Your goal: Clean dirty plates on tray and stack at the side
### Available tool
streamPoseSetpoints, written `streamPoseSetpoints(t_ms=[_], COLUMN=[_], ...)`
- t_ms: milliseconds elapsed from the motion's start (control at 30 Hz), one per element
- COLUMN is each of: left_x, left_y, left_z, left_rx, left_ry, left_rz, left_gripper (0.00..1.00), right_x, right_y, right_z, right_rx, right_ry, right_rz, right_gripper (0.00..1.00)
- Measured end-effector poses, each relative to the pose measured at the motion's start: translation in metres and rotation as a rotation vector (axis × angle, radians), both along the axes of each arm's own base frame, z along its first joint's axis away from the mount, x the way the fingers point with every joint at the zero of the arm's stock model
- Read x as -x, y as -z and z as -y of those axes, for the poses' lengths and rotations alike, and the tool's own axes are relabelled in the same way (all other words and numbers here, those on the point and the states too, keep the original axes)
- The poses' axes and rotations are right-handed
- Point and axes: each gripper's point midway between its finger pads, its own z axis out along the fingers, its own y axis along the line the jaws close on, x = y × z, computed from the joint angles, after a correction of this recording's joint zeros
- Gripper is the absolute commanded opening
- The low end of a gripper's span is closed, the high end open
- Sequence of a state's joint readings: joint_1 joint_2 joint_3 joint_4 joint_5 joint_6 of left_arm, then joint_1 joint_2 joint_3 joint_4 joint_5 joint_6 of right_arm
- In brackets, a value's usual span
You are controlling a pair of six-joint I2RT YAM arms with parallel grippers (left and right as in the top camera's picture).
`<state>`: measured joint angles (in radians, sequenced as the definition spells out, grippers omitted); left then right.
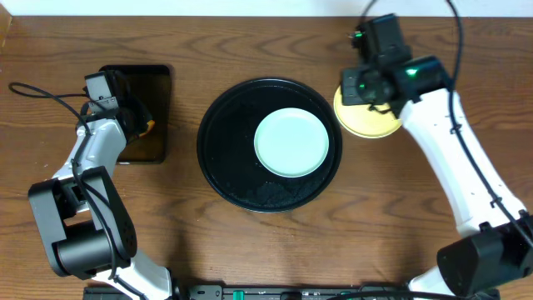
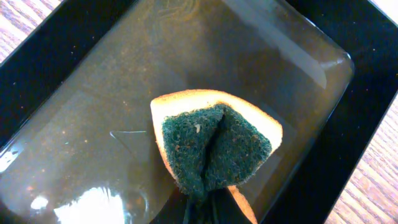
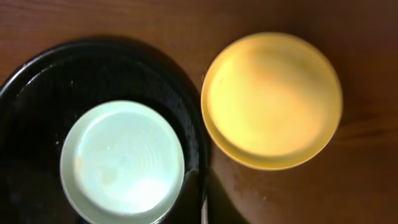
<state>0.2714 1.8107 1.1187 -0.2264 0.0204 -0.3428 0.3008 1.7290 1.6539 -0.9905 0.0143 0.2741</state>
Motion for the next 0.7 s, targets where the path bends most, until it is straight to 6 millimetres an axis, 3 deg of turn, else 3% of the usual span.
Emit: streamPoseSetpoints(t_ms=[100, 233, 367, 467, 600, 700], left_x=[0.0, 0.0, 0.001, 0.002, 0.002, 0.002], left_y=[0.0, 0.0, 0.001, 0.001, 0.001, 0.001], left_z=[0.0, 0.0, 0.0, 0.001, 0.001, 0.001], left_rx=[0.0, 0.0, 0.002, 0.003, 0.002, 0.002], left_ry=[0.0, 0.0, 0.0, 0.0, 0.0, 0.0], left_rz=[-0.001, -0.001, -0.005, -0.009, -0.009, -0.009], left_gripper=[0.08, 0.08, 0.08, 0.07, 0.07, 0.07], right_x=[0.007, 0.016, 0.021, 0.024, 0.029, 0.028], right_y=[0.021, 0.062, 0.112, 0.147, 0.171, 0.176], right_z=[-0.003, -0.019, -0.038, -0.051, -0.056, -0.052], right_rx=[-0.048, -0.063, -0.045, -0.032, -0.017, 0.009], right_ry=[-0.006, -0.038, -0.072, -0.086, -0.089, -0.07], right_rz=[-0.071, -0.186, -0.298, -0.364, -0.411, -0.414], right_gripper=[0.52, 0.54, 0.41, 0.47, 0.5, 0.54])
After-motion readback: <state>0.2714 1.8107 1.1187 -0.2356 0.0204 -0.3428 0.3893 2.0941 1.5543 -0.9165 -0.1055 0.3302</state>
